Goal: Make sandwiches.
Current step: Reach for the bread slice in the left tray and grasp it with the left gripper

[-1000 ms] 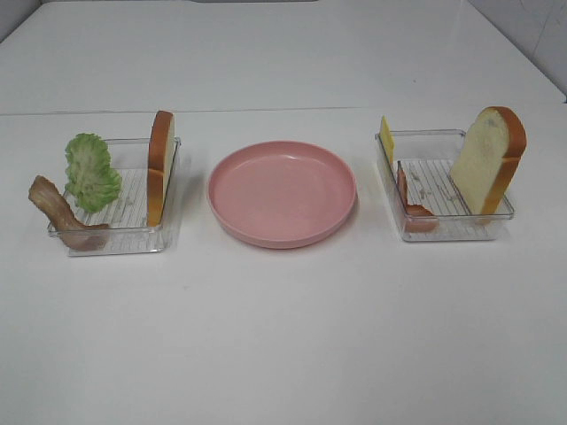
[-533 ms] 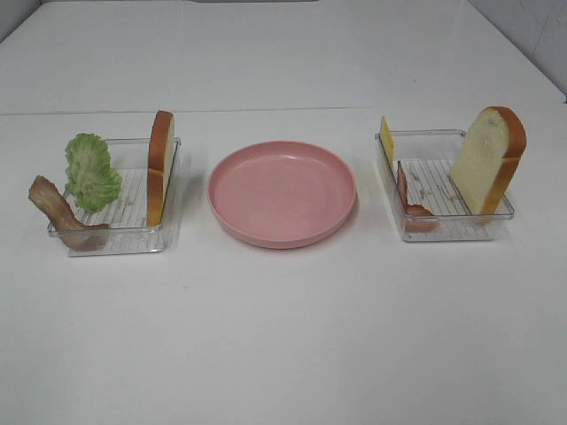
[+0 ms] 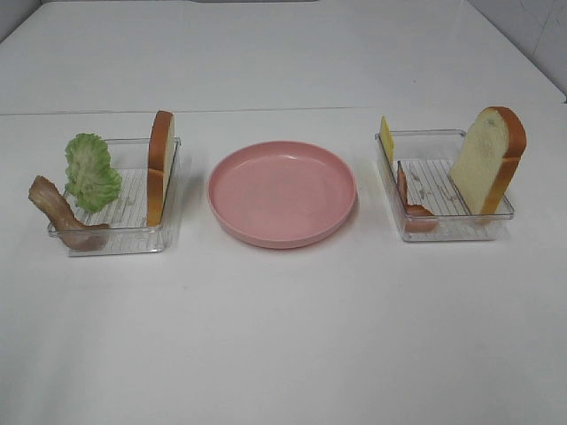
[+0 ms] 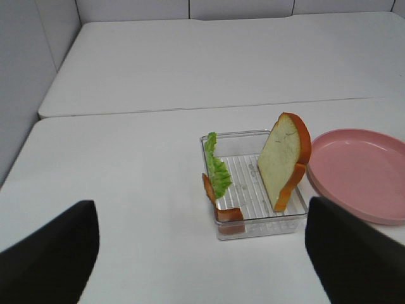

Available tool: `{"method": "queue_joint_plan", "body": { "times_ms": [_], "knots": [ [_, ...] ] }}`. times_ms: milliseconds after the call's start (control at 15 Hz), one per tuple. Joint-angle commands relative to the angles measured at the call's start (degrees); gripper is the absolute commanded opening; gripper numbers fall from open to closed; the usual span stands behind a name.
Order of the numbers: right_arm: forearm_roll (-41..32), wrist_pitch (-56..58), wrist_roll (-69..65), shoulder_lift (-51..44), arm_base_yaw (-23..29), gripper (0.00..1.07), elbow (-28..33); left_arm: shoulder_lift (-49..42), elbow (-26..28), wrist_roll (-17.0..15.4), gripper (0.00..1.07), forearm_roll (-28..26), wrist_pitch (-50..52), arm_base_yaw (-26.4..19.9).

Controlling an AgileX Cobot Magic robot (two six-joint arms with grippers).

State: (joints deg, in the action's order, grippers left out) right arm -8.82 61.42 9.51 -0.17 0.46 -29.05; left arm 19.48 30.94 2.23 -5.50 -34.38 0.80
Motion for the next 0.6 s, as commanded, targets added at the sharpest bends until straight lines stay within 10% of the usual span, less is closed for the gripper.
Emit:
{"method": "queue_joint_plan", "body": {
  "times_ms": [67,267,600],
  "knots": [
    [-0.2,-0.5,-0.2,-0.9,-0.3,0.77,0.1,12.3,0.3,-0.1,0.81,-3.9,8.1,0.3],
    [-0.2,-0.5,-0.2,-0.9,-0.3,0.77,0.1,25.7,3.0,-0.1,0.79,-4.8,9.3,0.3],
    [-0.2,-0.5,-0.2,-0.9,-0.3,0.77,0.1,51.6,23.7,-0.1,0.76,-7.6,-5.3,0.4]
  ]
}}
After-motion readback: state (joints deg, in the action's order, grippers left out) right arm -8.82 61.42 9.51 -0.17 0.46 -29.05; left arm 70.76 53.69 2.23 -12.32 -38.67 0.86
